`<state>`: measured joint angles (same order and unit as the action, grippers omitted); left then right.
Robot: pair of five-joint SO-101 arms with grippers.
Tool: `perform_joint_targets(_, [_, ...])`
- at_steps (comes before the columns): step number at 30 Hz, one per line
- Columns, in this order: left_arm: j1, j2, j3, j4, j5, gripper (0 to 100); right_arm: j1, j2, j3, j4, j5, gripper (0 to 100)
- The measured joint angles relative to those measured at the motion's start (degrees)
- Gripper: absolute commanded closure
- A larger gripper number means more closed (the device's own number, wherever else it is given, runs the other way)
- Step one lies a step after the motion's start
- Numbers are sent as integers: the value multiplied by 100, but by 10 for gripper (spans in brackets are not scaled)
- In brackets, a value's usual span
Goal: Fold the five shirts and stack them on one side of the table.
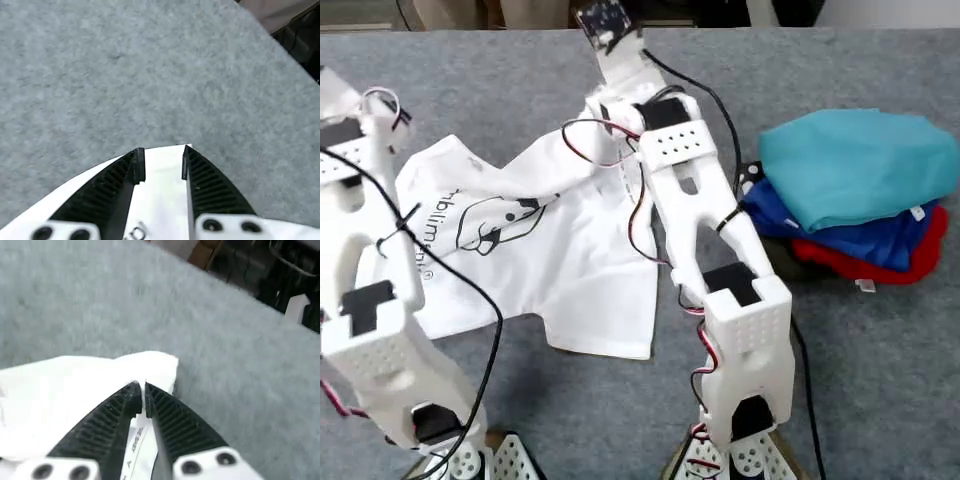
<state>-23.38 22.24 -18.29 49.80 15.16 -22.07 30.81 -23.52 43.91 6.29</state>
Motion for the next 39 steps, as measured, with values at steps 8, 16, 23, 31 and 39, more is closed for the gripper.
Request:
perform_joint_targets(8, [246,1908,-2426,1099,237,868,44,0,976,-290,0,997])
perform_joint_targets(16, [598,3895,-5178,1978,237,869,88,0,1134,-308,0,997])
perform_joint_targets(23, [800,4826,-6312,2242,237,912,88,0,1407,-536,0,997])
perform_joint_targets(31, [791,5284,-6365,2242,519,916,88,0,1407,-563,0,997])
perform_joint_targets(39, [668,5310,-6365,2048,818,915,88,0,1451,-563,0,997])
